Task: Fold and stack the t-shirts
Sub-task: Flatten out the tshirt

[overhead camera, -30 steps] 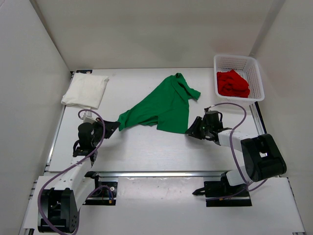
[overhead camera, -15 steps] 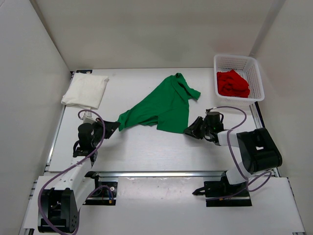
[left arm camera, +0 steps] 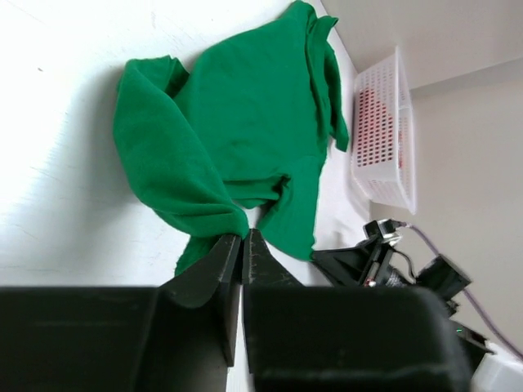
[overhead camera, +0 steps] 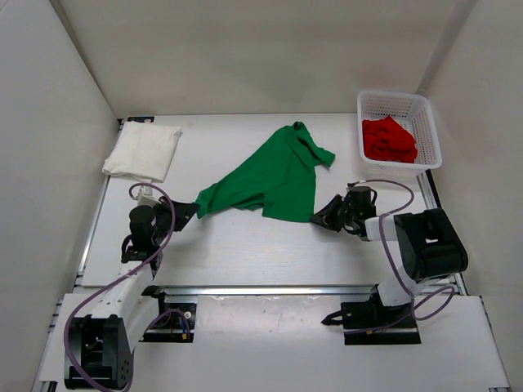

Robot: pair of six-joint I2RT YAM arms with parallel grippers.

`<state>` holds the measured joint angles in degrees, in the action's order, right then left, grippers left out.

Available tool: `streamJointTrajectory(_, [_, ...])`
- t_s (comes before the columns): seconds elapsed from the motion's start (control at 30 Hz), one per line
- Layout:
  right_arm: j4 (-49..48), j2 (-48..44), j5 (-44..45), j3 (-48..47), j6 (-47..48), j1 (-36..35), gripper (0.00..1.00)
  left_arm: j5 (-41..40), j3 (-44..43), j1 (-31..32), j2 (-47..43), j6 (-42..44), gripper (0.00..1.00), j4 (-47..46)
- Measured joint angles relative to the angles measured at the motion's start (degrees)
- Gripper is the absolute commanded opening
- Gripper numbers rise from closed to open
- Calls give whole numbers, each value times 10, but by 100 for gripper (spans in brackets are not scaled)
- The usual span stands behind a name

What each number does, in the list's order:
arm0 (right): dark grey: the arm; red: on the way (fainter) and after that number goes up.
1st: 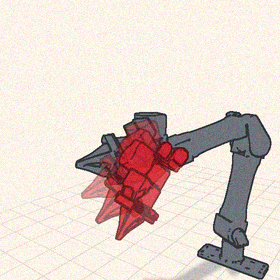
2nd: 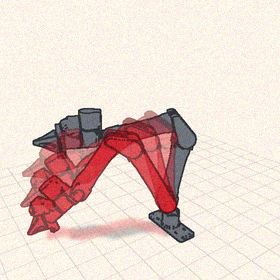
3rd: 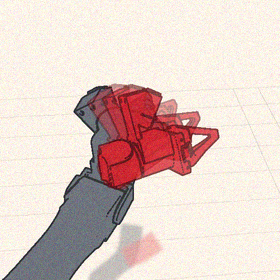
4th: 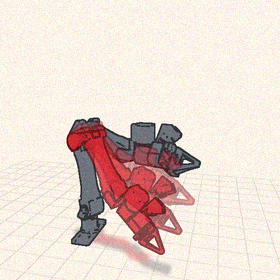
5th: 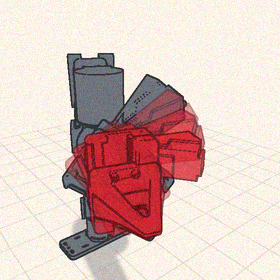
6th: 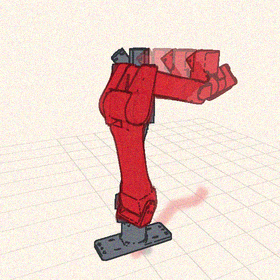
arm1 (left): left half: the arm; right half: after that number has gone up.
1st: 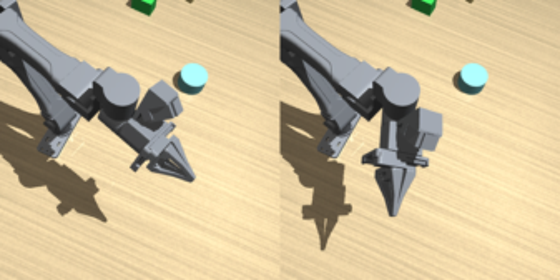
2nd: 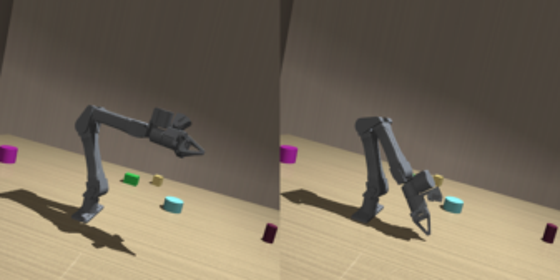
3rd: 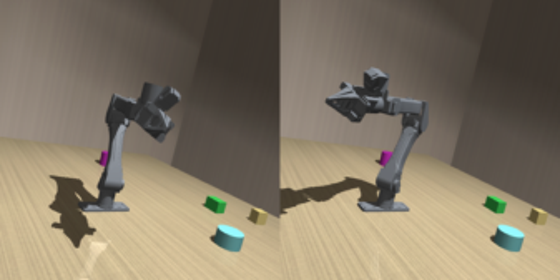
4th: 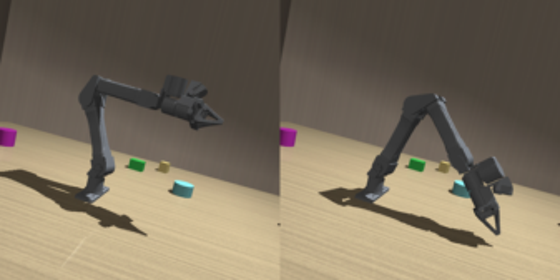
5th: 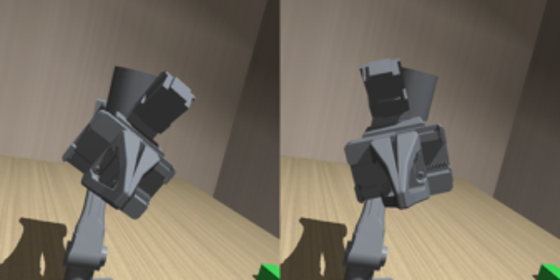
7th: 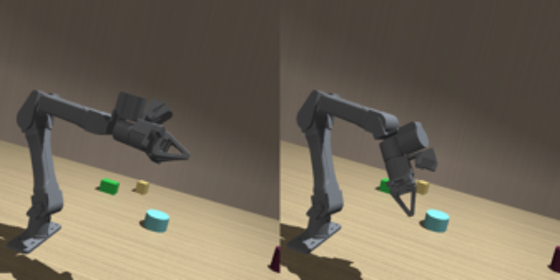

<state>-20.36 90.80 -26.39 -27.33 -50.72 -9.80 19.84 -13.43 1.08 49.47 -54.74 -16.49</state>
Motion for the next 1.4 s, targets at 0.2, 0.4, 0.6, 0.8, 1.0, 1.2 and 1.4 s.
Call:
streamJointTrajectory(0.2, [34, -52, 22, 16, 19, 0, 0, -5, -2, -15, -10, 39, 99, 39])
streamJointTrajectory(0.4, [121, -263, 85, 64, 72, -6, 0, -47, -95, -56, -10, 118, 99, 161])
streamJointTrajectory(0.6, [166, -314, 104, 91, 116, -4, 0, -138, -174, 25, -10, 202, 31, 209])
streamJointTrajectory(0.8, [187, -328, 114, 94, 150, -3, 0, -205, -150, 39, -5, 238, 33, 259])
streamJointTrajectory(1.0, [169, -327, 104, 106, 163, -17, 0, -271, -131, 64, -22, 251, 50, 301])
streamJointTrajectory(1.2, [151, -325, 92, 116, 165, -26, 0, -318, -124, 140, -27, 263, 54, 321])
streamJointTrajectory(1.4, [139, -337, 87, 117, 165, -36, 1, -337, -116, 119, 3, 268, 58, 324])
